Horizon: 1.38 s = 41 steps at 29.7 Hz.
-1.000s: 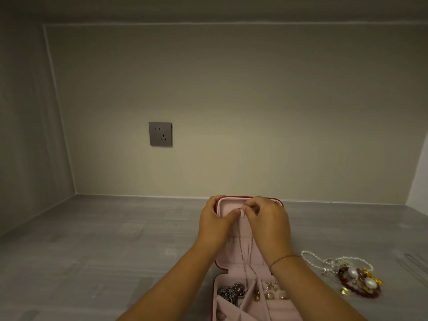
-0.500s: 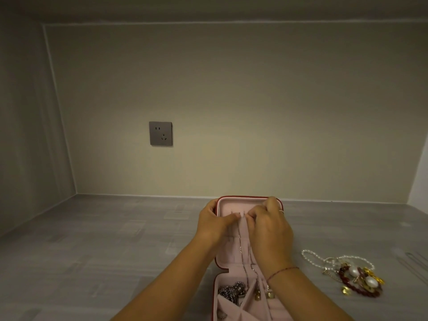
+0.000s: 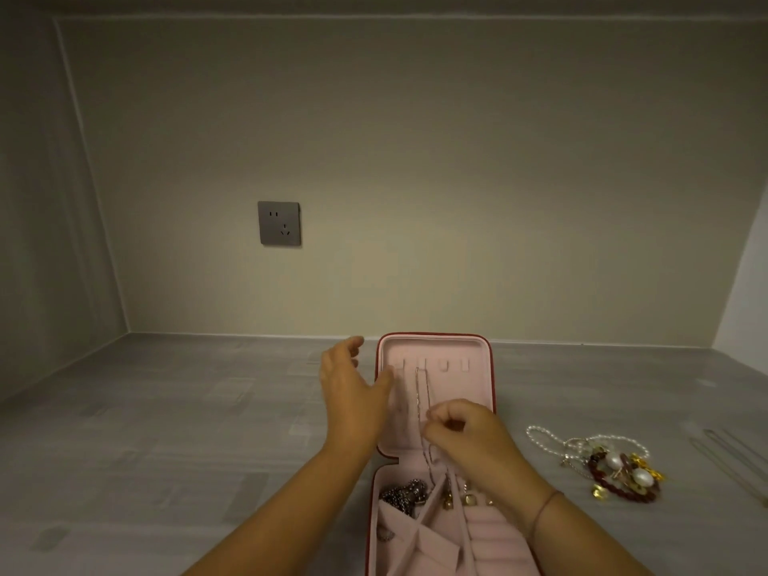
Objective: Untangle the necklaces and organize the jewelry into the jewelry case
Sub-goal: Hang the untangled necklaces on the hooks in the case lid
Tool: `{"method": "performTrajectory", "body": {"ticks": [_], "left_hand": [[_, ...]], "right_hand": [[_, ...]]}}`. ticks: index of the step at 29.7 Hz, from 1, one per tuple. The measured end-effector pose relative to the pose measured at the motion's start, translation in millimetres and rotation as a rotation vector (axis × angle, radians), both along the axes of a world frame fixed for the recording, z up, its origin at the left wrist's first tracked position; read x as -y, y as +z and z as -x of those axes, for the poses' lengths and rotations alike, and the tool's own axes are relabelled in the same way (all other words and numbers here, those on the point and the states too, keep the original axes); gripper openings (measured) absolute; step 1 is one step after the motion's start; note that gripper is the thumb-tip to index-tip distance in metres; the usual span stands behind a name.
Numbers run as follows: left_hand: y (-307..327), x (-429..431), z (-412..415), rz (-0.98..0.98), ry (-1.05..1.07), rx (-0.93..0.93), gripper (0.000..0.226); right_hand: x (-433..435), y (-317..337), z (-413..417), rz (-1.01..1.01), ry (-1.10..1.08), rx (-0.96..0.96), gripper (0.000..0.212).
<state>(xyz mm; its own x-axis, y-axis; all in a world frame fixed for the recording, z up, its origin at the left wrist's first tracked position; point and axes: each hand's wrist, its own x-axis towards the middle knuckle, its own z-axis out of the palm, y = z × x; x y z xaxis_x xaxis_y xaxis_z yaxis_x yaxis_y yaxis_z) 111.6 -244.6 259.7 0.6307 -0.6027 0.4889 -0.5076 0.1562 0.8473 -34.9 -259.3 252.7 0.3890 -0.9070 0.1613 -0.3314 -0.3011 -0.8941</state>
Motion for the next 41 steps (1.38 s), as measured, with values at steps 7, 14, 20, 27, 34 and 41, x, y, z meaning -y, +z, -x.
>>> {"method": "performTrajectory", "body": {"ticks": [7, 14, 20, 27, 34, 41], "left_hand": [[-4, -43, 14, -0.352, -0.377, -0.336, 0.015], [4, -38, 28, -0.517, -0.437, -0.554, 0.011], [-6, -19, 31, -0.582, -0.235, -0.244, 0.010], [-14, -12, 35, -0.586, -0.230, -0.098, 0.012], [-1, -26, 35, -0.446, -0.434, -0.342, 0.015], [24, -38, 36, -0.376, -0.554, -0.546, 0.012]], "right_hand": [[-27, 15, 24, -0.387, 0.174, 0.210, 0.006], [-61, 13, 48, -0.304, 0.258, 0.239, 0.021], [-66, 13, 54, -0.270, 0.246, 0.314, 0.023], [-51, 9, 46, -0.403, 0.133, 0.406, 0.021], [-35, 15, 36, -0.486, 0.082, 0.485, 0.018], [-29, 16, 24, -0.424, -0.019, 0.463, 0.011]]}}
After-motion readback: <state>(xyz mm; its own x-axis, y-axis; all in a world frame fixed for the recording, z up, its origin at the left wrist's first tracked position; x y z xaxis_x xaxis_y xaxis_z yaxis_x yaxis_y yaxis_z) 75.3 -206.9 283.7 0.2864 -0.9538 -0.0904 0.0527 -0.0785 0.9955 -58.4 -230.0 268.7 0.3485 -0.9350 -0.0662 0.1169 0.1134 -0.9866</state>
